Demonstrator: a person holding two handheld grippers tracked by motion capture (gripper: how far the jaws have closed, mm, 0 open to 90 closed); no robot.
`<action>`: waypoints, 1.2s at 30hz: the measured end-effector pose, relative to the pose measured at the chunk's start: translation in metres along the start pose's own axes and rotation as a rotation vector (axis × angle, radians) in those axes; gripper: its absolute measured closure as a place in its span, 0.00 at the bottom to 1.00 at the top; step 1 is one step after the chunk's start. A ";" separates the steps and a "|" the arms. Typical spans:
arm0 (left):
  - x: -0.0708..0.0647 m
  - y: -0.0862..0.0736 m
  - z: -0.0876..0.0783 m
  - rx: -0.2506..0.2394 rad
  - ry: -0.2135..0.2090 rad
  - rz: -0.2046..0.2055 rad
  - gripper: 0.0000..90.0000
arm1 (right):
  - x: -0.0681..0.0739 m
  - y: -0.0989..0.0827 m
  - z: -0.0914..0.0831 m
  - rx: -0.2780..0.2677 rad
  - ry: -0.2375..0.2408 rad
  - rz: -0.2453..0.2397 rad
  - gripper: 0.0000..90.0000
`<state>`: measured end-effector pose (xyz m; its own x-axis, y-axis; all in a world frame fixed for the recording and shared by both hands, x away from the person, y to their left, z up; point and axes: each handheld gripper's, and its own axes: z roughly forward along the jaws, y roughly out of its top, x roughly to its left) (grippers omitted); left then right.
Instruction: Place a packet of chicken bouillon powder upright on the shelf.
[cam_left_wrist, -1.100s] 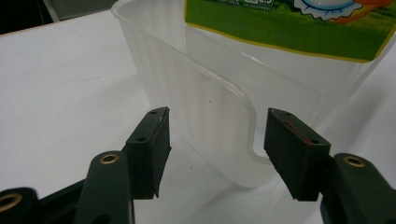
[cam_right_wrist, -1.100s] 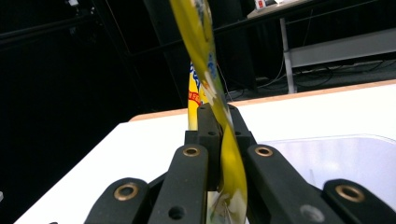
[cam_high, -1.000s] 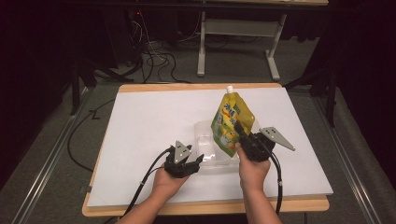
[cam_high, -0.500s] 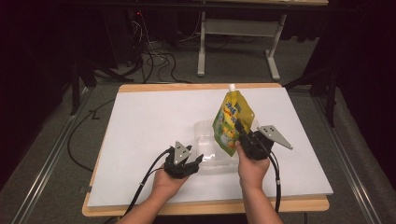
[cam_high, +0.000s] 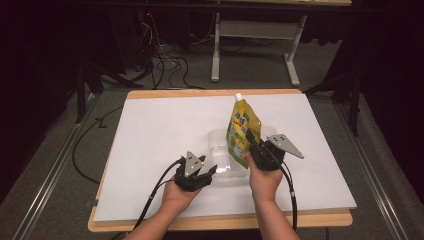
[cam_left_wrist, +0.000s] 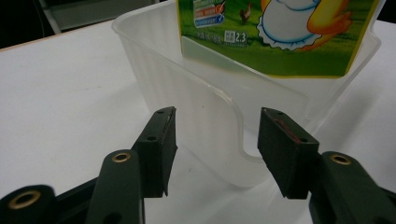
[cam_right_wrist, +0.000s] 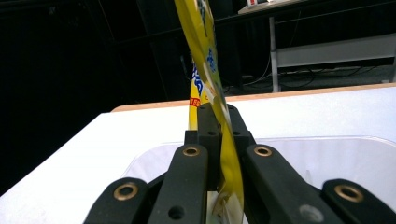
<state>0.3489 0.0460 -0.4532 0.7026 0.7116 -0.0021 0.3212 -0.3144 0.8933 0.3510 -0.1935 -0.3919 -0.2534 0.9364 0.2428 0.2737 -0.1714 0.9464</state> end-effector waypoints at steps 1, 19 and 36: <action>0.000 0.000 0.000 0.001 -0.001 0.003 0.54 | 0.000 -0.001 0.001 0.001 0.002 -0.005 1.00; -0.001 0.001 -0.005 -0.018 -0.018 0.020 0.75 | 0.002 -0.013 0.007 0.012 0.035 -0.021 0.99; -0.001 0.004 -0.005 -0.017 -0.029 0.031 0.79 | 0.000 -0.015 0.003 0.078 0.079 -0.068 0.95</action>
<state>0.3463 0.0471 -0.4477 0.7305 0.6828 0.0125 0.2887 -0.3253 0.9005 0.3498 -0.1902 -0.4069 -0.3453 0.9174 0.1976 0.3241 -0.0811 0.9425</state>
